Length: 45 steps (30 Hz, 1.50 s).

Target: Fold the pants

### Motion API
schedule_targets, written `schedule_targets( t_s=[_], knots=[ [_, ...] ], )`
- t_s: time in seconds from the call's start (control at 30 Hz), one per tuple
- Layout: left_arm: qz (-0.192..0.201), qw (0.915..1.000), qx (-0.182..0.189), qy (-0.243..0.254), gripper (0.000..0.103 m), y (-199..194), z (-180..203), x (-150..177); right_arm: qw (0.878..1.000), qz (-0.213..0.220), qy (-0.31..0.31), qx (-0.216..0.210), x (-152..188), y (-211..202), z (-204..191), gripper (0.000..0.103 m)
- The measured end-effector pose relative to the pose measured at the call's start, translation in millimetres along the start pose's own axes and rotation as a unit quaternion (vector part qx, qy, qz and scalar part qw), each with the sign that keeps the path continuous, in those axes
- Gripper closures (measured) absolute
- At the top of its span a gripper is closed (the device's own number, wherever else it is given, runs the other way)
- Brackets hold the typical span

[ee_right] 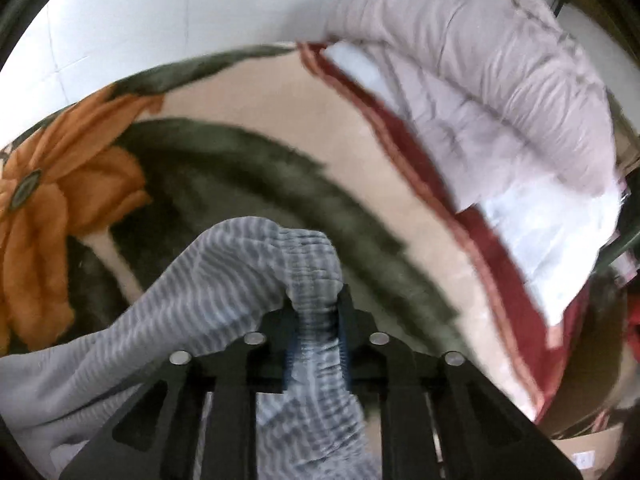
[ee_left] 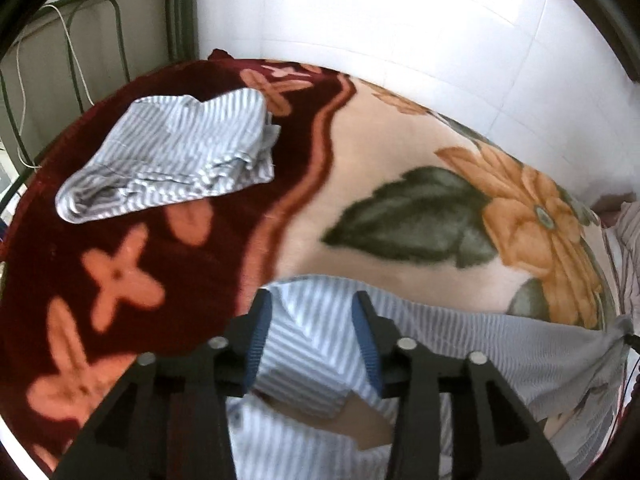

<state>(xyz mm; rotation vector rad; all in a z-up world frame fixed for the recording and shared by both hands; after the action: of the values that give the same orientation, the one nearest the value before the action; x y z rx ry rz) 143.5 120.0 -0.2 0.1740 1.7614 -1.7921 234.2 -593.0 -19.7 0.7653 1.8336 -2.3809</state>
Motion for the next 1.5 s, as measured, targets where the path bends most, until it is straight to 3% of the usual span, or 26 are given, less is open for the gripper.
schedule_targets(
  t_s=[0.2,0.3,0.4,0.6,0.77,0.9,1.03,1.2,1.27,1.3,1.33,1.43,1.5],
  knots=[
    [-0.040,0.9989,-0.010,-0.020,0.052,5.5,-31.8,15.7,0.998,0.036,-0.030,0.035,15.1,-31.5,-24.8,0.073],
    [-0.070,0.9972,0.006,-0.028,0.050,13.4,-36.2,25.6,0.996,0.067,-0.049,0.023,17.4,-67.0,-39.5,0.071],
    [-0.087,0.9956,0.016,-0.031,0.050,16.0,-35.7,35.2,0.994,0.089,-0.068,0.009,25.5,-100.9,-57.7,0.063],
    [-0.102,0.9942,0.028,-0.019,0.043,11.7,-31.9,49.5,0.985,0.095,-0.129,-0.063,57.5,-147.3,-115.2,0.058],
    [-0.101,0.9941,0.035,-0.019,0.042,2.3,-33.3,52.4,0.967,0.083,-0.195,-0.143,116.9,-177.6,-191.8,0.058],
    [-0.120,0.9923,0.032,-0.002,0.040,3.1,-31.5,61.1,0.951,0.078,-0.242,-0.177,166.7,-187.9,-244.1,0.058],
    [-0.141,0.9899,0.016,-0.006,0.040,15.2,-32.4,68.4,0.939,0.020,-0.238,-0.248,219.2,-186.7,-290.7,0.058],
    [-0.153,0.9870,0.034,-0.035,0.040,21.9,-37.0,75.5,0.920,-0.032,-0.231,-0.316,265.8,-192.1,-330.0,0.058],
    [-0.154,0.9868,0.039,-0.031,0.045,22.0,-35.2,78.6,0.915,-0.044,-0.239,-0.321,277.9,-191.0,-339.9,0.058],
    [-0.153,0.9871,0.040,-0.023,0.062,21.0,-33.2,79.5,0.913,-0.052,-0.245,-0.320,286.6,-189.2,-347.2,0.058],
    [-0.155,0.9870,0.042,-0.007,0.072,19.1,-29.9,81.2,0.912,-0.058,-0.251,-0.321,292.3,-187.8,-351.3,0.058],
    [-0.145,0.9888,0.031,0.017,0.079,5.9,-28.0,84.2,0.906,-0.080,-0.267,-0.319,312.0,-182.0,-361.5,0.058],
    [-0.139,0.9899,0.018,0.020,0.080,-4.1,-33.1,86.0,0.904,-0.091,-0.276,-0.315,324.1,-177.1,-365.4,0.065]
  ],
)
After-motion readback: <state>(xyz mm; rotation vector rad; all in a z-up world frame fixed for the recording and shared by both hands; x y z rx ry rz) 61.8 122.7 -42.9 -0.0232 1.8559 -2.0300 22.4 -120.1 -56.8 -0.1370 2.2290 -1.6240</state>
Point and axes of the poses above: each gripper's, at about its wrist camera, not at the fingertips, and y roughly the way its jaws point, z to its right, x to its underside, the point moved 4 cm from there along y, roughly the way its jaws point, and after that the axes turned 5 degrees about -z, right-handed, at the moved point
